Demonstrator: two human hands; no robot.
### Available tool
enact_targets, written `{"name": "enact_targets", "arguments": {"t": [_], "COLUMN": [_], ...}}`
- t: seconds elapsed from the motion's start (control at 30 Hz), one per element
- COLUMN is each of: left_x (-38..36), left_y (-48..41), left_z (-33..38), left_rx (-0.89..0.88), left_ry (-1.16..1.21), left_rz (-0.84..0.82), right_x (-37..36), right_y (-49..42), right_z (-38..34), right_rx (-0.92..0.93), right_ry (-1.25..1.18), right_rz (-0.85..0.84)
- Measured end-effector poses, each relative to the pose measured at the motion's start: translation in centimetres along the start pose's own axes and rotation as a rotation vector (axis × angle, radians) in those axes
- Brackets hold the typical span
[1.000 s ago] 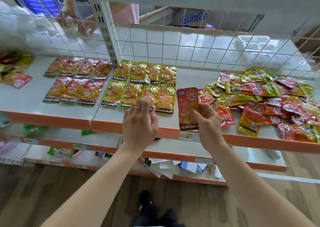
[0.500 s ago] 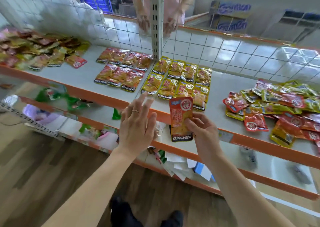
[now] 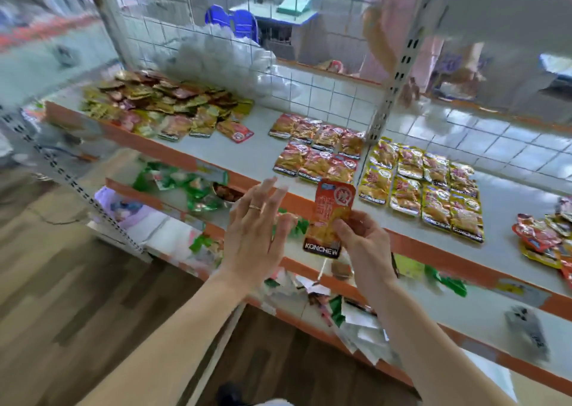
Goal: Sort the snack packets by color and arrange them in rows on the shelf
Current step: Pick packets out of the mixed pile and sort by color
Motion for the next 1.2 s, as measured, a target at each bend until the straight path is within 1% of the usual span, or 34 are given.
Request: {"name": "enact_targets", "arguments": {"t": [0.2,0.33,0.43,0.57,0.7,0.8,0.9,1.03,1.2], "left_x": [2.9,3.9,3.7,2.7,1.6,0.9,0.5,-1.0,-2.5], "left_y": [1.6,2.3,1.8,0.6,-1.1,-3.3,-5.8,-9.3,-12.9], "left_z": [-7.9,-10.8,-12.5,-13.4,-14.0,-15.1,-16.2,-17.5,-18.3], "left_rx": [0.001,0.041,0.047,0.081,0.052,0.027,0.023,-0.004,-0.051], "left_ry": [-0.020,0.006,0.019,0.065,0.094,0.082,0.091,0.077,0.041], "left_rz": [-0.039,-0.081,-0.097,-0.123,-0.150,-0.134,-0.133,-0.112,-0.158], "right_x": [-8.0,-10.5,-11.5,-12.4,-13.4,-14.4,-15.6,-16.7,-17.5], "right_y": [0.5,1.2,0.7,-0.5,-2.7,-5.1,-7.9,-11.9,-16.4], "right_z": [1.0,2.5,3.3,3.2,3.2,3.2,2.4,1.1,0.6], "right_rx": [-0.013,-0.029,-0.062,-0.049,0.003,0.013,0.030,0.110,0.172], "right_ry": [0.026,0.072,0.122,0.119,0.089,0.076,0.100,0.157,0.333], "right_rz": [0.011,0.092,0.103,0.123,0.174,0.151,0.086,0.044,0.099]}}
Point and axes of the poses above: each hand's wrist, its own y-axis away from the middle knuckle, its own x-axis out of the back of the hand, z = x × y, the point moved 1 cm from there along -y, towards the middle knuckle, and after that the axes turned 3 degrees about y, right-handed, at the moved point
